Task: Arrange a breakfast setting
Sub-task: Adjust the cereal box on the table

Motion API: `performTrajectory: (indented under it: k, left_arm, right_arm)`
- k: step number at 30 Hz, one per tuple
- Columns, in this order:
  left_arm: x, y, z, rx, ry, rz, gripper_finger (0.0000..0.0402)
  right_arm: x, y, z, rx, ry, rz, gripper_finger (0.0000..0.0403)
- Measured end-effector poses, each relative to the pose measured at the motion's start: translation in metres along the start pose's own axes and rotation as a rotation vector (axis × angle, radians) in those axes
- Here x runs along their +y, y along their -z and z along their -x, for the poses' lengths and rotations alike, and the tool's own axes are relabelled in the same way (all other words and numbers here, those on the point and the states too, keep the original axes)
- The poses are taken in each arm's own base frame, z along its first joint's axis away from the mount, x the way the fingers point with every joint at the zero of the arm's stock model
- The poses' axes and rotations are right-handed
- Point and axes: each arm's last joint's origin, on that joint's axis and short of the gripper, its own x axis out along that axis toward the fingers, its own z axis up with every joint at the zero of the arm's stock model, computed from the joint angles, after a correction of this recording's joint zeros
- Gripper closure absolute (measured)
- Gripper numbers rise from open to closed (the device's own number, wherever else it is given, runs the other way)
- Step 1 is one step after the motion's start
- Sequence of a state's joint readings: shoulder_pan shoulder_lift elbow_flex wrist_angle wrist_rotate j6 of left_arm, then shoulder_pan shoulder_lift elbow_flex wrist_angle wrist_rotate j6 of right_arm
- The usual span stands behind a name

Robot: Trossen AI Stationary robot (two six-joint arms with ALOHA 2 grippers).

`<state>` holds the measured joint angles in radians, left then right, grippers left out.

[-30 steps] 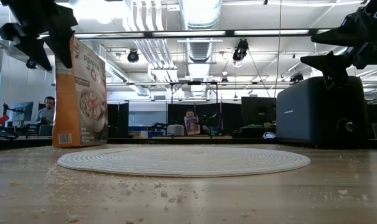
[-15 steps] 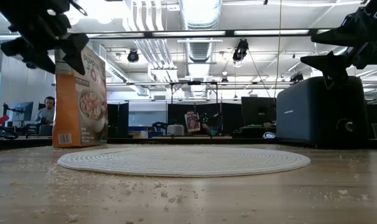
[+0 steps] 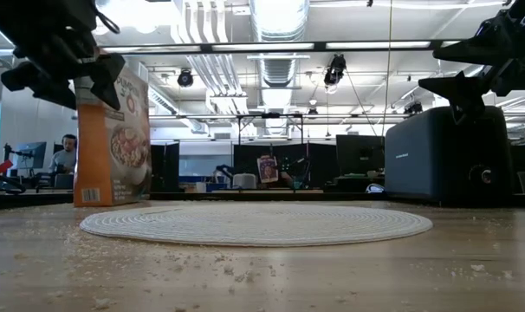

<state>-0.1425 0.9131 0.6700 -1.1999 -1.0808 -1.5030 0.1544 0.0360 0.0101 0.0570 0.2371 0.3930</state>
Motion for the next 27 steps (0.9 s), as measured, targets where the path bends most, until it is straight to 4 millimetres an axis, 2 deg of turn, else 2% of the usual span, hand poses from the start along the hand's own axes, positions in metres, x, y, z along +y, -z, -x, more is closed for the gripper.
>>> performTrajectory:
  k: [5,9,14,22,24,27]
  left_arm:
    - [-0.0006,-0.0053,0.0029,0.005,0.001,-0.035,0.0087]
    - [-0.0004,-0.0062,0.0034,0.005,0.001,-0.037,0.0122]
    - [-0.0007,-0.0057,0.0032,0.011,0.000,-0.050,0.0203]
    - [-0.0002,-0.0063,0.0032,-0.008,-0.004,-0.083,0.0377]
    - [0.0005,-0.0065,0.0032,-0.022,-0.010,-0.091,0.0394]
    - [0.0025,-0.0071,0.0029,-0.040,-0.024,-0.101,0.0390]
  right_arm:
    - [0.0000,0.0000,0.0000,0.000,0.000,0.000,0.0170]
    - [0.0000,0.0000,0.0000,0.000,0.000,0.000,0.0170]
    - [0.0000,0.0000,0.0000,0.000,0.000,0.000,0.0170]
    - [0.0000,0.0000,0.0000,0.000,0.000,0.000,0.0170]
    - [0.0000,0.0000,0.0000,0.000,0.000,0.000,0.0170]
    - [0.0000,0.0000,0.0000,0.000,0.000,0.000,0.0170]
